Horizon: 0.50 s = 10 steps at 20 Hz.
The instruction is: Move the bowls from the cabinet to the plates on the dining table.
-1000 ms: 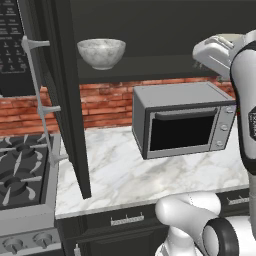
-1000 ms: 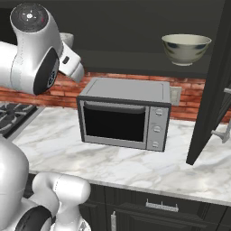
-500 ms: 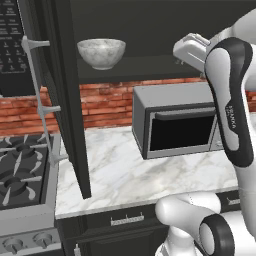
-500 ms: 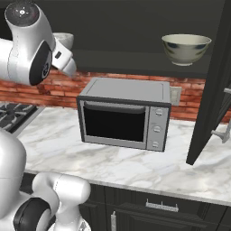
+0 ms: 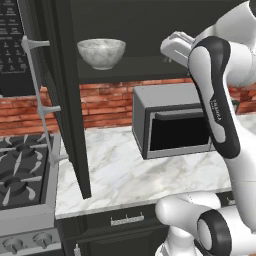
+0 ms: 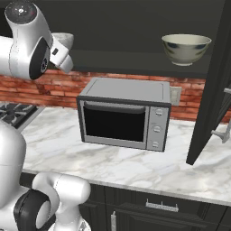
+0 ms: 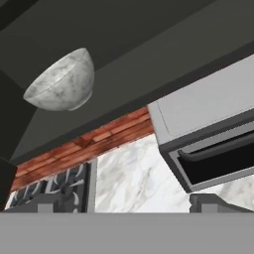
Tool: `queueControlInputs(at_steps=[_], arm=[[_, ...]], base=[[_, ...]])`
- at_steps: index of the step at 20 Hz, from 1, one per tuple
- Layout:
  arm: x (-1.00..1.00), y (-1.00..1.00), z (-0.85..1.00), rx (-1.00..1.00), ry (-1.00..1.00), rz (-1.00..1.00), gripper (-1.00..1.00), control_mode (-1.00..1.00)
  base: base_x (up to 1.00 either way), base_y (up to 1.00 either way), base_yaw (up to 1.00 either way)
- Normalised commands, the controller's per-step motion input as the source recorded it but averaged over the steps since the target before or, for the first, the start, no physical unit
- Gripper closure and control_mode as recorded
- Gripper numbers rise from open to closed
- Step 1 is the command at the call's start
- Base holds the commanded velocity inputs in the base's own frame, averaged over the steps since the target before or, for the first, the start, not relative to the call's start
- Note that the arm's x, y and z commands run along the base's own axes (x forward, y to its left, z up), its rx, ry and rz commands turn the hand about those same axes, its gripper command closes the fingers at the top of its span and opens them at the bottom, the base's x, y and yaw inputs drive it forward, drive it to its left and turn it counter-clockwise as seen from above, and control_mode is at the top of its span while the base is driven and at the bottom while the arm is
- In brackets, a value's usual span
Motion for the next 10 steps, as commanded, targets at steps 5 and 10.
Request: queueControlInputs(at_steps=[5,10], arm=[[0.22,0.18,0.0,0.0,0.0,0.0,-1.0,-1.0],[0.32,0.21,0.0,0.0,0.0,0.0,-1.0,-1.0]], base=[[0.0,0.0,0.0],[0.0,0.0,0.0]])
